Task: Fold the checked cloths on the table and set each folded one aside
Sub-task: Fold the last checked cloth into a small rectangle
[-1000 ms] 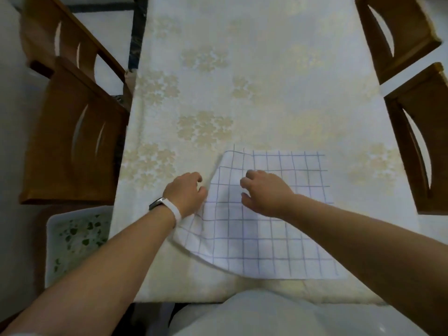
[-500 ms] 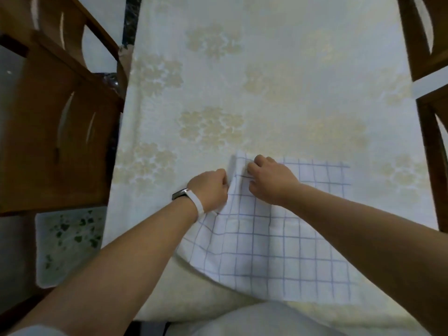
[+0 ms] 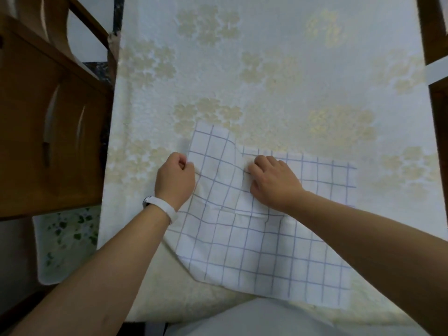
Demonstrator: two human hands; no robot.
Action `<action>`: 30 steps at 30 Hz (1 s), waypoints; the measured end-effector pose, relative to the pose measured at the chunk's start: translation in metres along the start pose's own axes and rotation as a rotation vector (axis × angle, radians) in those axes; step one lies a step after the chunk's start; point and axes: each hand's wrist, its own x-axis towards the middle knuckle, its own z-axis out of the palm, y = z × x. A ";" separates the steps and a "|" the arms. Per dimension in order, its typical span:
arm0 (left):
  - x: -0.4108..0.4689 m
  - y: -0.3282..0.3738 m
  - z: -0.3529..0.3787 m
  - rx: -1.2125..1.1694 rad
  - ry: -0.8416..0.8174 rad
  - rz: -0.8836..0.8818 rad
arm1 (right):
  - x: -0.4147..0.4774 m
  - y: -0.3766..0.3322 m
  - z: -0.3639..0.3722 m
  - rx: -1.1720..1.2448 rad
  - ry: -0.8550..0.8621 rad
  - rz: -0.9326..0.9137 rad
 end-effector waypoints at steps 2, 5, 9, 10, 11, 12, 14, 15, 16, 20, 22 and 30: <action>0.003 -0.004 -0.005 0.073 -0.011 -0.014 | 0.001 -0.001 -0.001 -0.001 -0.007 -0.002; 0.005 -0.011 -0.011 0.179 -0.016 -0.048 | 0.002 -0.002 -0.004 -0.002 -0.038 0.008; -0.002 -0.021 -0.019 0.134 -0.013 -0.107 | -0.001 -0.007 -0.010 0.011 -0.051 0.023; -0.006 -0.022 -0.021 0.089 -0.020 -0.122 | -0.001 -0.008 -0.012 0.016 -0.065 0.032; -0.011 -0.025 -0.023 0.045 -0.029 -0.140 | -0.002 -0.009 -0.014 0.016 -0.079 0.041; -0.016 -0.027 -0.026 0.008 -0.041 -0.157 | -0.004 -0.011 -0.017 0.013 -0.091 0.049; -0.029 -0.033 -0.031 -0.027 -0.066 -0.179 | -0.008 -0.015 -0.023 0.000 -0.125 0.056; -0.036 -0.037 -0.033 -0.027 -0.074 -0.186 | -0.011 -0.019 -0.026 -0.013 -0.140 0.051; -0.043 -0.041 -0.035 -0.025 -0.077 -0.188 | -0.015 -0.023 -0.028 -0.024 -0.146 0.044; -0.075 -0.057 -0.042 -0.046 -0.127 -0.195 | -0.033 -0.045 -0.029 -0.045 -0.120 -0.003; -0.087 -0.067 -0.042 -0.076 -0.145 -0.212 | -0.043 -0.059 -0.027 -0.047 -0.117 -0.048; -0.145 -0.097 -0.046 -0.300 -0.209 -0.247 | -0.087 -0.116 0.002 -0.009 -0.185 -0.194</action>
